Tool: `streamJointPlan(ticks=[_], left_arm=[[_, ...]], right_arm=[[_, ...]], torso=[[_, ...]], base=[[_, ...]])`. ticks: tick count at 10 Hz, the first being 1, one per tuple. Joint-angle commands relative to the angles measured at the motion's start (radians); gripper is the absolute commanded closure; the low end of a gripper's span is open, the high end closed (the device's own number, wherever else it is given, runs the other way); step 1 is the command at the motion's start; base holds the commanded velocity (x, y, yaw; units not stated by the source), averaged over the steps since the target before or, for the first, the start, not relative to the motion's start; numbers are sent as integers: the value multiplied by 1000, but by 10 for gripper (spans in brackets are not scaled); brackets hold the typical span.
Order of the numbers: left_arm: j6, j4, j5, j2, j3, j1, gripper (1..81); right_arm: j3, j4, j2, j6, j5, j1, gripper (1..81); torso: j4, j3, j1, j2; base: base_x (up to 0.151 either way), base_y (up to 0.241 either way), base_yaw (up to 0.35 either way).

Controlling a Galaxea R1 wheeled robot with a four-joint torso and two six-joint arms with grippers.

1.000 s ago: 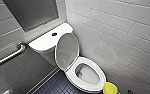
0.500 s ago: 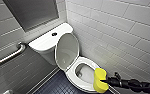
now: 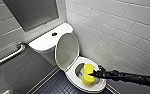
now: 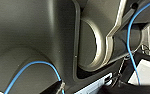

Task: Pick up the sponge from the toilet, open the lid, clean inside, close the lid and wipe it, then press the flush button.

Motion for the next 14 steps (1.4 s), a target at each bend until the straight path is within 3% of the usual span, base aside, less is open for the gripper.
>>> streamJointPlan(ticks=[1,7,11,14], left_arm=[[3,-1,94,-14,24,28,10],[2,-8,94,-17,21,41,10],[0,-8,94,-22,24,41,10],[0,-5,94,-23,24,41,10]], right_arm=[[-215,16,204,74,-50,164,811],[-599,-36,580,73,-42,167,811],[-609,-112,592,71,-35,26,811],[-530,-128,484,79,-13,-51,811]], torso=[[0,0,0,0],[0,0,0,0],[0,0,0,0],[0,0,0,0]], base=[[0,0,0],[0,0,0],[0,0,0],[0,0,0]])
